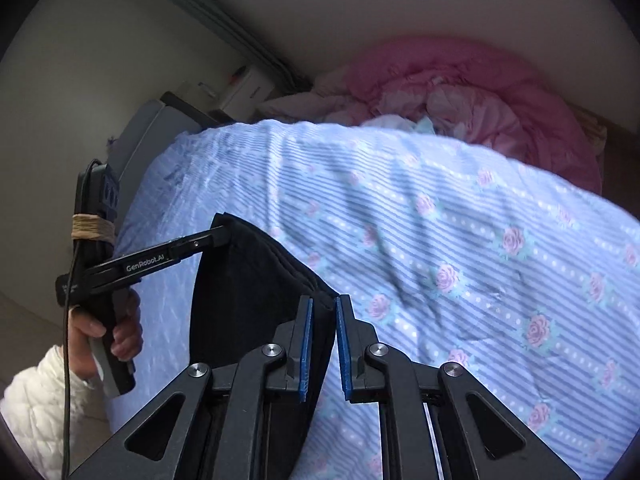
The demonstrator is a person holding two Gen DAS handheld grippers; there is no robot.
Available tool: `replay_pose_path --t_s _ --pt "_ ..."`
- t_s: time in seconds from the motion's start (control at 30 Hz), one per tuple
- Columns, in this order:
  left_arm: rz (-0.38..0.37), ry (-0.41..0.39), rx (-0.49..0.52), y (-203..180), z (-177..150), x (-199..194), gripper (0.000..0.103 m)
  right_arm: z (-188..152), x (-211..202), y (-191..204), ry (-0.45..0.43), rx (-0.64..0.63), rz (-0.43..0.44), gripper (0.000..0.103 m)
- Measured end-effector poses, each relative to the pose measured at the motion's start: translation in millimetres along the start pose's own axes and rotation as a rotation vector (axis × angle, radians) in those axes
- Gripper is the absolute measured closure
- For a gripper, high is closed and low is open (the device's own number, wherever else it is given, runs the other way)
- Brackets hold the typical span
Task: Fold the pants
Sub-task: 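Lay the hem over the waistband with both grippers, folding the strip in half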
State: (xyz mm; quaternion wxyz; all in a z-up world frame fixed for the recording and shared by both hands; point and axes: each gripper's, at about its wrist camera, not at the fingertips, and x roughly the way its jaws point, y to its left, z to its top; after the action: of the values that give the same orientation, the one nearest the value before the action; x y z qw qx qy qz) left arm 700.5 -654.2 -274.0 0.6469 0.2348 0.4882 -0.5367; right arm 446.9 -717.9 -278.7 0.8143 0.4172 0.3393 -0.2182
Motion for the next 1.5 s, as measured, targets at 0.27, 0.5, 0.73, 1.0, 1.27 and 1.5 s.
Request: replay_pose_path --t_s 0.27,0.5,0.73,1.0,1.27,1.5 --pt "0.031 -0.194 -0.011 6 -62 -150 0.092 -28 -89 118 -0.072 -0.304 0.092 0.09" --pt "0.098 -0.282 -0.144 33 -170 -246 0.092 -116 -126 226 -0.015 -0.574 0.183 0.091" --pt "0.126 -0.27 -0.229 69 -286 -272 0.092 -230 -113 284 0.151 -0.723 0.231 0.091" --pt "0.14 -0.183 -0.315 120 -399 -248 0.093 -333 -58 314 0.308 -0.768 0.186 0.092" --pt "0.24 -0.015 -0.39 158 -476 -204 0.084 -394 7 322 0.494 -0.804 0.17 0.092" --pt "0.323 -0.041 -0.489 165 -530 -242 0.056 -410 6 326 0.584 -0.831 0.197 0.089"
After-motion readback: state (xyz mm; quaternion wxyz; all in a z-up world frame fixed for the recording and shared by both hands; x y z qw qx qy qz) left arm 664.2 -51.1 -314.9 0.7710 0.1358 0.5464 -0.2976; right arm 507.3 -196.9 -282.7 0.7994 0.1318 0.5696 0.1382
